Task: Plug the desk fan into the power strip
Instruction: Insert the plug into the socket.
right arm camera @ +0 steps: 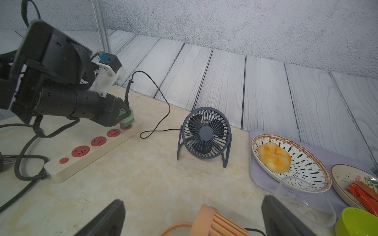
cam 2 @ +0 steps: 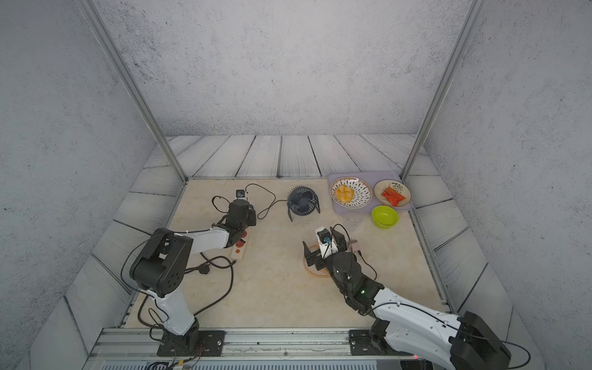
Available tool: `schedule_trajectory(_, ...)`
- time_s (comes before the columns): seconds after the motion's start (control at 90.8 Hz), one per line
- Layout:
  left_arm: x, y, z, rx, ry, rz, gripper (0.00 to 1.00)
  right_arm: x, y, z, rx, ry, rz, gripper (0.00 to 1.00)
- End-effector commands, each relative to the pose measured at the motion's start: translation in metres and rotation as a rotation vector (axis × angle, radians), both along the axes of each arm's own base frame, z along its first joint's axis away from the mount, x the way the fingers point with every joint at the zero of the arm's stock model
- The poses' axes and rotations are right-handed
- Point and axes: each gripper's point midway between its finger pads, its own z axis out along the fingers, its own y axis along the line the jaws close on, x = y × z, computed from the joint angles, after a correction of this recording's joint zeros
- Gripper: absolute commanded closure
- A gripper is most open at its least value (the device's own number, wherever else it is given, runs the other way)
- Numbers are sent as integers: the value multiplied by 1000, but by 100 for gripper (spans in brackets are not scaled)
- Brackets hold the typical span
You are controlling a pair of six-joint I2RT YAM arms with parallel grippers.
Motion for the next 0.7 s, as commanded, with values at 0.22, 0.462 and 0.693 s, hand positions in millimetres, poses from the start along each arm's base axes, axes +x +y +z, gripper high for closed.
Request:
schedule_trajectory(0.22, -45, 16, -103, 144, 335, 33, 100, -1, -3, 8, 0, -17, -8, 1)
schedule_trajectory(0.462, -54, 13, -101, 96, 330, 19, 99, 0, -4, 8, 0, -17, -15, 1)
schedule_trajectory(0.693, -69, 8, -105, 34, 342, -18, 100, 1, -3, 8, -2, -19, -11, 1)
